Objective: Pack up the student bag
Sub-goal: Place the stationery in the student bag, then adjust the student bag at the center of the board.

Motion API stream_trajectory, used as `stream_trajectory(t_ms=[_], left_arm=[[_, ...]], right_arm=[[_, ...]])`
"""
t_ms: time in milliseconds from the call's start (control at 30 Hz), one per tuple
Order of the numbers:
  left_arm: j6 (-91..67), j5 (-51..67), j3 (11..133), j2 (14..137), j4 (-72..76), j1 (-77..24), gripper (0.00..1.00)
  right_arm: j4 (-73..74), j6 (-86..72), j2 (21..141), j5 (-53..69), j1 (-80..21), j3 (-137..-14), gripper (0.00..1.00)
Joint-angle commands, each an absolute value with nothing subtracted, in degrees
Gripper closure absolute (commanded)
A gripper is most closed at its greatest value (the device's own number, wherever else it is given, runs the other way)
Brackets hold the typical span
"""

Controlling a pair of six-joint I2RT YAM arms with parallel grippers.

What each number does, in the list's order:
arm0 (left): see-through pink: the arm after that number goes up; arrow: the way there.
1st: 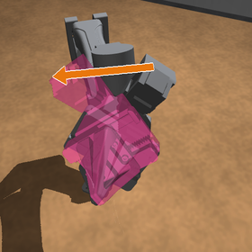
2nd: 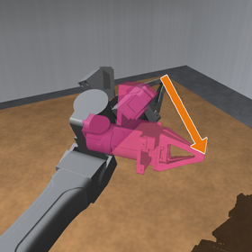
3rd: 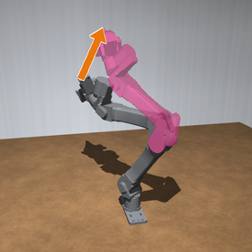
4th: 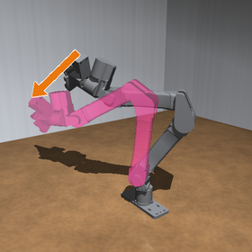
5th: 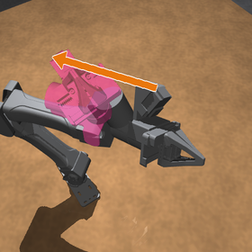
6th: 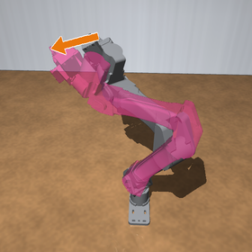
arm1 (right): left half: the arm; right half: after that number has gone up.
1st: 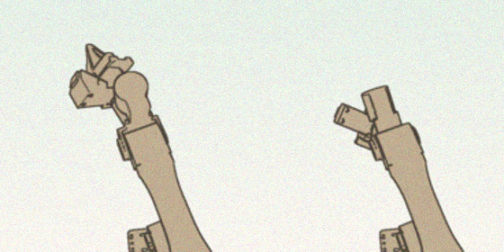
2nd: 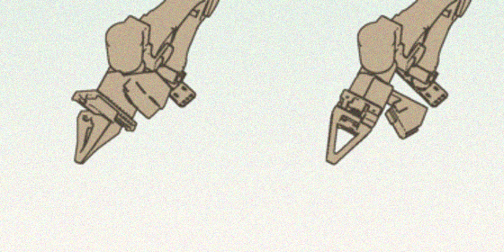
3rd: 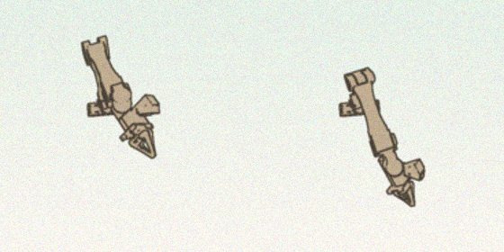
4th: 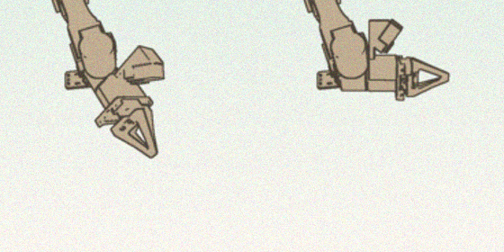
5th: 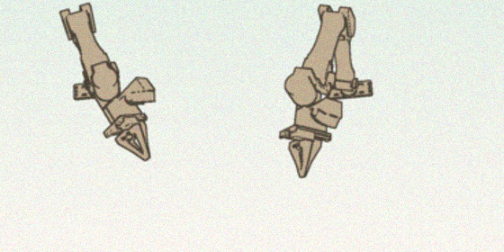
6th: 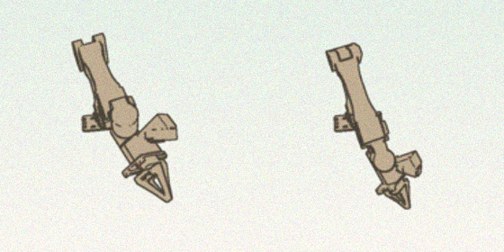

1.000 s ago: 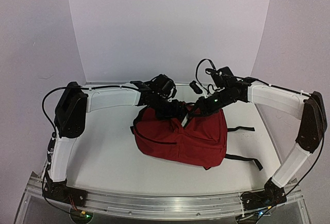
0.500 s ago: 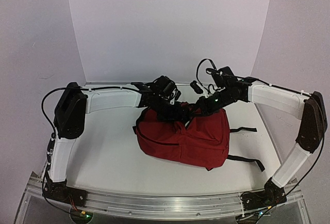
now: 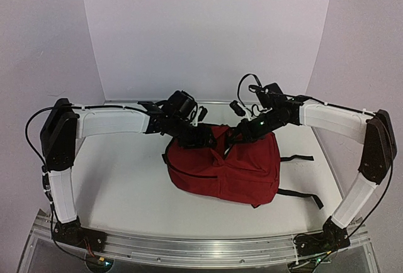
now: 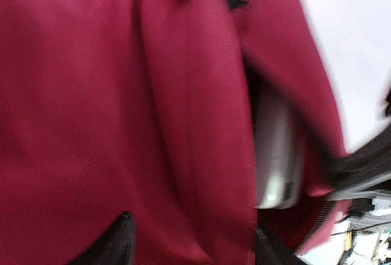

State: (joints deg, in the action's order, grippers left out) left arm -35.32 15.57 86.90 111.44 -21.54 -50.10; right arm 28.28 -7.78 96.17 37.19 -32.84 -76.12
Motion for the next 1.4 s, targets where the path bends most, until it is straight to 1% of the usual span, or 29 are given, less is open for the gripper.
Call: stream_trajectory(t_ms=[0,167,233,333,433,533,567,667,733,767,833,933,967,1033,1200,1300,1367], left_arm=[[-36.2,18.2,86.5,107.5,-15.7,-48.4,0.5],[-37.5,22.6,85.9,108.1,-11.2,-47.3,0.67],[-37.5,23.0,87.2,108.8,-11.4,-47.1,0.71],[-37.2,23.5,88.9,110.0,-11.9,-46.9,0.75],[-36.9,23.7,89.5,110.3,-11.9,-46.5,0.78],[-36.2,23.7,90.5,110.7,-12.8,-45.8,0.77],[-35.9,23.2,91.0,110.8,-13.4,-45.8,0.72],[-35.8,22.2,91.3,110.9,-15.6,-45.8,0.45],[-36.4,22.3,90.0,110.5,-15.7,-45.9,0.33],[-36.5,22.9,89.0,110.0,-15.4,-46.0,0.3],[-36.4,23.5,87.3,109.2,-15.2,-46.7,0.25],[-35.2,23.7,87.6,109.7,-16.3,-48.7,0.24],[-35.0,24.0,88.0,110.2,-16.7,-49.1,0.26],[-35.3,24.5,88.2,111.3,-17.4,-49.5,0.35],[-38.8,25.2,87.4,114.1,-17.6,-47.0,0.7],[-39.3,24.2,88.7,116.5,-18.0,-44.4,0.84],[-38.3,24.0,91.1,118.5,-19.1,-42.5,0.92]], right_arm=[[25.8,-8.7,99.4,39.4,-33.9,-76.1,0.9],[25.9,-8.5,101.0,40.3,-34.3,-74.1,0.72],[26.0,-8.2,101.1,40.7,-34.4,-73.3,0.63],[26.5,-7.7,100.1,41.2,-34.4,-73.5,0.56],[27.8,-6.9,97.4,41.8,-33.8,-76.2,0.48],[28.9,-6.8,95.6,43.6,-31.3,-80.1,0.38],[29.3,-6.6,95.5,44.0,-30.1,-81.1,0.36],[30.4,-5.7,96.1,43.6,-26.5,-84.7,0.31],[31.3,-4.2,97.1,41.8,-24.9,-86.3,0.26],[32.0,-2.9,97.8,40.1,-24.4,-86.9,0.26],[32.9,-0.4,99.4,36.6,-24.0,-88.1,0.26],[33.3,2.9,102.0,32.2,-23.7,-88.9,0.27],[33.4,3.5,103.1,31.5,-23.6,-88.9,0.29],[33.9,4.3,104.5,30.6,-23.6,-88.4,0.31],[34.4,5.5,104.7,31.1,-23.1,-84.3,0.34],[34.5,5.1,103.8,35.9,-23.1,-80.9,0.36],[34.4,4.6,103.0,41.2,-23.1,-78.4,0.38]])
